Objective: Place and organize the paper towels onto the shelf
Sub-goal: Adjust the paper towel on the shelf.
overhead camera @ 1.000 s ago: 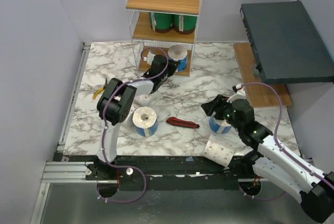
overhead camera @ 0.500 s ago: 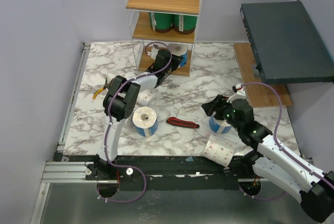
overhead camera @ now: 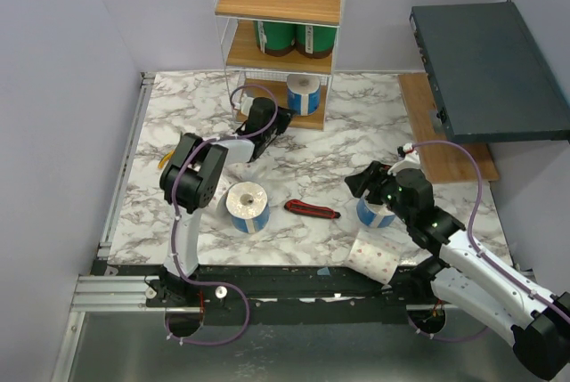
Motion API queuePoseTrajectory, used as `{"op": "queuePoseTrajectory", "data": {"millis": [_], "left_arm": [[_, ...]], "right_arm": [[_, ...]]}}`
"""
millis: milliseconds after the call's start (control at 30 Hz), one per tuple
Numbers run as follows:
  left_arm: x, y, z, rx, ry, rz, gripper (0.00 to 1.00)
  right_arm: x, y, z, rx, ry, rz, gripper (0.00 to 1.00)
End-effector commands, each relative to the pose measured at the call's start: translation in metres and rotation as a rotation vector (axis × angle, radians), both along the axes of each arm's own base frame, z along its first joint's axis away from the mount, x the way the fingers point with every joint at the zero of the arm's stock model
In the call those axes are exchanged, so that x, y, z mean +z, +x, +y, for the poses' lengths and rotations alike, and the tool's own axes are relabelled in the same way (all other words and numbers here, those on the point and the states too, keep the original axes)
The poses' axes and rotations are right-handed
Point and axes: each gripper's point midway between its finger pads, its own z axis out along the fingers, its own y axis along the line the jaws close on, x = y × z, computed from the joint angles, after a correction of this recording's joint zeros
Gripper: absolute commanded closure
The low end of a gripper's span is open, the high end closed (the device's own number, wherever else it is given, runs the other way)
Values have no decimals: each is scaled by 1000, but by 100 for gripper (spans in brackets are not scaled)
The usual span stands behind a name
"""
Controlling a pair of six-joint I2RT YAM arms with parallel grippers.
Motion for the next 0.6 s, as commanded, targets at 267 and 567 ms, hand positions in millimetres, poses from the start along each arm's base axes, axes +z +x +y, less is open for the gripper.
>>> {"op": "queuePoseTrajectory", "data": {"millis": [267,567], "left_arm": [[46,42,32,129,-82,-84,79],[28,49,18,106,-69,-37,79]], "right_arm": [[20,0,-6,-15,-3,-42,31],[21,2,-7,-22,-19,-43,31]]}}
